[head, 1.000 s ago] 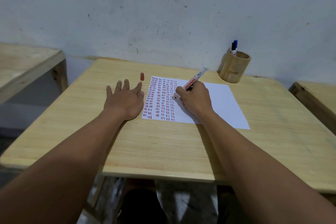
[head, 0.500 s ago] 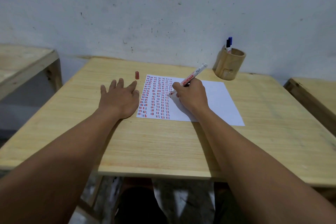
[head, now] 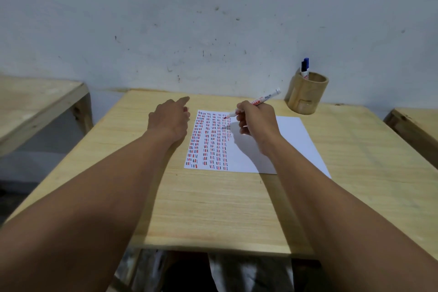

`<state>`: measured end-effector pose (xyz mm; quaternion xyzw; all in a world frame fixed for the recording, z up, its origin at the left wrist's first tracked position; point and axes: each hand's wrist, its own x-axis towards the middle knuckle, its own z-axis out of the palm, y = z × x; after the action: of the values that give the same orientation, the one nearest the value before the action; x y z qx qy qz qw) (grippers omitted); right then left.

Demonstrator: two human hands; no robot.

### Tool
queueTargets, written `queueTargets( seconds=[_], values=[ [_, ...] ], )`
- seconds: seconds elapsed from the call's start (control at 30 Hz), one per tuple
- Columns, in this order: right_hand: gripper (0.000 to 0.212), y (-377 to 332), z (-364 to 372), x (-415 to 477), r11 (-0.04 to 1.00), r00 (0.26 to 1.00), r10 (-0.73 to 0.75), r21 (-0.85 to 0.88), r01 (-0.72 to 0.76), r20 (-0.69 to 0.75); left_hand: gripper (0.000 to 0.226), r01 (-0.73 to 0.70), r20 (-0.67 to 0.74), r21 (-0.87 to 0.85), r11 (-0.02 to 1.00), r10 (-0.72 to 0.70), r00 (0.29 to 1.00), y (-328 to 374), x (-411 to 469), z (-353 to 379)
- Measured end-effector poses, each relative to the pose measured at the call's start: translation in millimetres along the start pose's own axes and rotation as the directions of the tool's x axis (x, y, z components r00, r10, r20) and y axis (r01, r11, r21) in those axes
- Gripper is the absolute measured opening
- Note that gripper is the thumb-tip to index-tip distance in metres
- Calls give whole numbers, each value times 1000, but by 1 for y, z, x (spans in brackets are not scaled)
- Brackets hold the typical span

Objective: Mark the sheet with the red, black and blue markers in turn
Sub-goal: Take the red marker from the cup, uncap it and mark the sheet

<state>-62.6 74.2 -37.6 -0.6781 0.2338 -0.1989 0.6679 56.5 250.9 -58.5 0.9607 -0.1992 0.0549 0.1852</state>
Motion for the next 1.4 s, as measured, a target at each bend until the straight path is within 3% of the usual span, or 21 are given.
queueTargets(
  seconds=[0.07, 0.2, 0.27, 0.4, 0.6, 0.7, 0.83, 1.4],
  values=[
    [16, -2, -2, 2, 1000, 1000, 8, 30, -9, 18, 41, -11, 0, -21, 1000, 11, 1000, -2, 6, 2],
    [15, -3, -5, 6, 998, 999, 20, 60, -21, 25, 26, -57, -134, -49, 997, 50, 990, 3, 7, 1],
    [16, -5, -6, 8, 995, 999, 31, 97, -33, 24, 21, -42, -164, -182, 982, 12, 986, 12, 5, -3],
    [13, -13, -7, 7, 974, 998, 54, 218, -55, 11, 13, -33, -146, -571, 821, -61, 987, 43, 1, -15],
    [12, -29, -13, -1, 948, 999, 41, 318, -28, -32, 10, 59, 24, -833, 551, -70, 997, 73, -11, -27],
    [12, -32, -20, -4, 950, 999, 29, 313, -17, -34, 15, 98, 87, -868, 487, -46, 995, 81, -17, -32],
    [13, -33, -28, -8, 955, 999, 21, 297, -13, -25, 19, 106, 126, -865, 490, 8, 992, 91, -25, -39],
    [13, -49, -47, -18, 959, 997, 73, 273, -78, 29, 15, 55, 94, -892, 448, 66, 993, 118, -28, -48]
  ],
)
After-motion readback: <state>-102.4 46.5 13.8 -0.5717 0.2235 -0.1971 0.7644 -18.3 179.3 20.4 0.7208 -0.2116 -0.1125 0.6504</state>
